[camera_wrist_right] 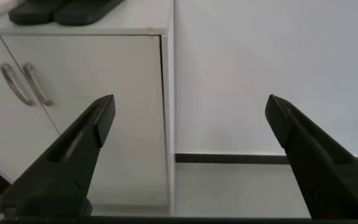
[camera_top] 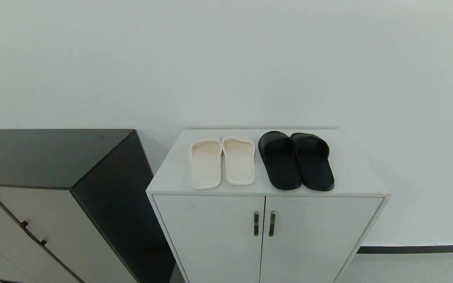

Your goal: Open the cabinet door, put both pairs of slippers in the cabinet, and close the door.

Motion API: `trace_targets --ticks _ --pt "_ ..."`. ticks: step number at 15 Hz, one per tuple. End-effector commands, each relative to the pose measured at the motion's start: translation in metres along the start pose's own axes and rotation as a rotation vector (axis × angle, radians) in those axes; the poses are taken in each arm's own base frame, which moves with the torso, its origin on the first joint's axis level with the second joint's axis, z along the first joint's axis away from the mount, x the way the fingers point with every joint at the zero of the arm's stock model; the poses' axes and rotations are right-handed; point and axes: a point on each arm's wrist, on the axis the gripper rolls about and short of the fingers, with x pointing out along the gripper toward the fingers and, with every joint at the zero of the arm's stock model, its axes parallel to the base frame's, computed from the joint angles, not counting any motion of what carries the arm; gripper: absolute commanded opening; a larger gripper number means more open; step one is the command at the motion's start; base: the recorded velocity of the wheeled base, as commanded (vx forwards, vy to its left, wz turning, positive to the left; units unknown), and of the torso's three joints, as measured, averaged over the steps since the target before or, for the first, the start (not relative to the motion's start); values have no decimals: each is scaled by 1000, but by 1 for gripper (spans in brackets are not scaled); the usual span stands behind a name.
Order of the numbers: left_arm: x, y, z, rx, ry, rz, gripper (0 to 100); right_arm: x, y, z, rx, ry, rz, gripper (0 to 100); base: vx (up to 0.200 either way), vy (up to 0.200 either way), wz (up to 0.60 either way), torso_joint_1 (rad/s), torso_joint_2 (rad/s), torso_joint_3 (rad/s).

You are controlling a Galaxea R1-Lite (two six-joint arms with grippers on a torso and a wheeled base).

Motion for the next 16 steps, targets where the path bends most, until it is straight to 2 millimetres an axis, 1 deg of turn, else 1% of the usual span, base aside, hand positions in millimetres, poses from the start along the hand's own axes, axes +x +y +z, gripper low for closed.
trace_targets --ticks 1,3,4,5,6,7,9,10,11,12,14,15,16 --pt "0 0 0 1 1 0 0 0 0 1 -64 -7 3 100 0 0 0 0 0 0" --pt "0 0 0 3 1 0 0 0 0 1 -55 -8 15 100 0 0 0 0 0 0" --pt "0 0 0 7 0 6 0 -5 0 22 3 -72 37 100 0 0 0 0 0 0" --pt "0 0 0 10 1 6 0 -15 -2 76 147 -156 106 100 0 0 0 0 0 0" --pt "0 0 0 15 1 5 0 -12 -2 105 214 -125 163 100 0 0 0 0 0 0" --pt "0 0 0 26 1 2 0 5 0 113 217 -14 225 100 0 0 0 0 0 0" --pt "0 0 0 55 1 2 0 46 5 119 229 144 330 100 0 0 0 0 0 0" --pt "0 0 0 76 0 2 0 80 10 125 240 187 384 100 0 0 0 0 0 0" --pt "0 0 0 81 3 3 0 102 18 131 259 192 445 100 0 0 0 0 0 0" --pt "0 0 0 76 3 3 0 125 30 139 290 203 499 100 0 0 0 0 0 0" --pt "0 0 0 60 3 5 0 164 58 149 274 257 500 100 0 0 0 0 0 0" --pt "0 0 0 56 3 5 0 175 67 154 270 252 489 100 0 0 0 0 0 0" --pt "0 0 0 37 3 5 0 193 85 158 260 239 499 100 0 0 0 0 0 0"
